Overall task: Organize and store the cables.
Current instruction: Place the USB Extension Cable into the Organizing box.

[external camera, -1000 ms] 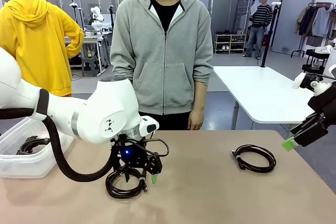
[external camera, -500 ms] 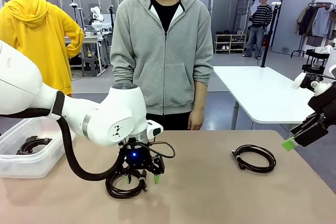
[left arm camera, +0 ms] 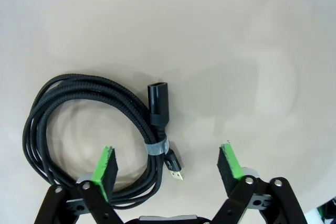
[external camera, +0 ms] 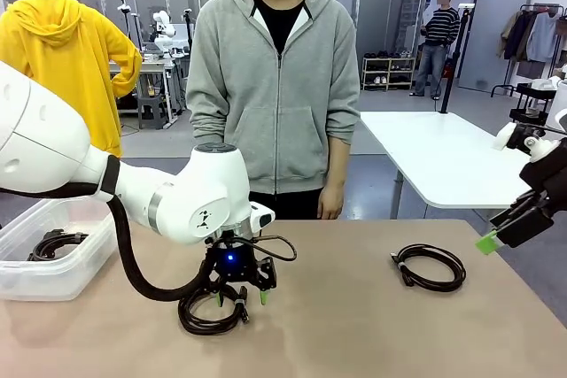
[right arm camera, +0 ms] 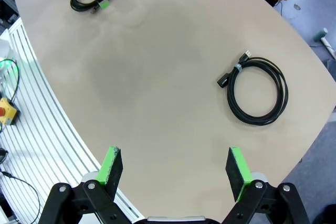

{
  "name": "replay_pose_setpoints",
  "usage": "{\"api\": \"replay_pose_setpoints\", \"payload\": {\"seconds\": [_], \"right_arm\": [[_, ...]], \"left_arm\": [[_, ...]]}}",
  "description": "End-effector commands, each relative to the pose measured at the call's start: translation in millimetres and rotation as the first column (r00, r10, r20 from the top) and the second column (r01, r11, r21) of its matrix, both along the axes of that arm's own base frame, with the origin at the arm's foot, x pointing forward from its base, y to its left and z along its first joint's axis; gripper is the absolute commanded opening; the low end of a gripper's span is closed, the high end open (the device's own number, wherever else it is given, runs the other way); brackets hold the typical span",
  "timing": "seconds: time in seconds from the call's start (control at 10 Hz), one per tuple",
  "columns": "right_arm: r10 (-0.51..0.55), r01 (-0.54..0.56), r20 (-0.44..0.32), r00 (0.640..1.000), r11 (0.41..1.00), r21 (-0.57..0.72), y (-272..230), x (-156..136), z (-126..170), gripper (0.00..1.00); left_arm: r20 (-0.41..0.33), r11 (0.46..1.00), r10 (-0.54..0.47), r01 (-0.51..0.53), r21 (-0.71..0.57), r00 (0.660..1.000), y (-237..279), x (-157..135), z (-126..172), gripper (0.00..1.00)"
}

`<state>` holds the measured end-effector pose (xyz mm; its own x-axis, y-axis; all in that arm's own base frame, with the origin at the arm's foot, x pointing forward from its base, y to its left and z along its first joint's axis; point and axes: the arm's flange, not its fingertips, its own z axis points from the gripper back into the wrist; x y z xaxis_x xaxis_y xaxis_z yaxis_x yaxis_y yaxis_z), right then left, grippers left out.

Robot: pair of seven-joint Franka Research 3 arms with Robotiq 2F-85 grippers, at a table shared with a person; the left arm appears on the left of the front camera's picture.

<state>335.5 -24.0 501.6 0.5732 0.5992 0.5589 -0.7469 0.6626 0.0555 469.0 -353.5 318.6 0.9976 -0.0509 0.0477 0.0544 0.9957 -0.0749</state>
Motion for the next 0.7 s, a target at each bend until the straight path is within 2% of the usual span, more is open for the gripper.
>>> {"api": "replay_pose_setpoints", "payload": {"seconds": [0.0, 0.1, 0.3, 0.6], "right_arm": [[-0.027, 0.027, -0.003, 1.0, 1.0, 0.001, 3.0, 2.1, 1.5, 1.0], [-0.027, 0.027, -0.003, 1.0, 1.0, 0.001, 3.0, 2.1, 1.5, 1.0], [-0.027, 0.027, -0.003, 1.0, 1.0, 0.001, 3.0, 2.1, 1.5, 1.0], [-0.027, 0.027, -0.003, 1.0, 1.0, 0.001, 3.0, 2.1, 1.5, 1.0]], "left_arm": [[0.003, 0.999, 0.027, -0.027, 0.023, 1.0, -9.0, 4.6, -0.5, 0.75], [0.004, 0.999, 0.035, -0.035, 0.034, 0.999, -7.8, 5.2, -3.0, 0.32], [-0.001, 0.998, 0.044, -0.044, 0.038, 0.999, -7.8, 6.0, -6.0, 0.0], [0.006, 0.996, 0.055, -0.056, 0.076, 0.998, -7.4, 5.0, -5.0, 0.0]]}}
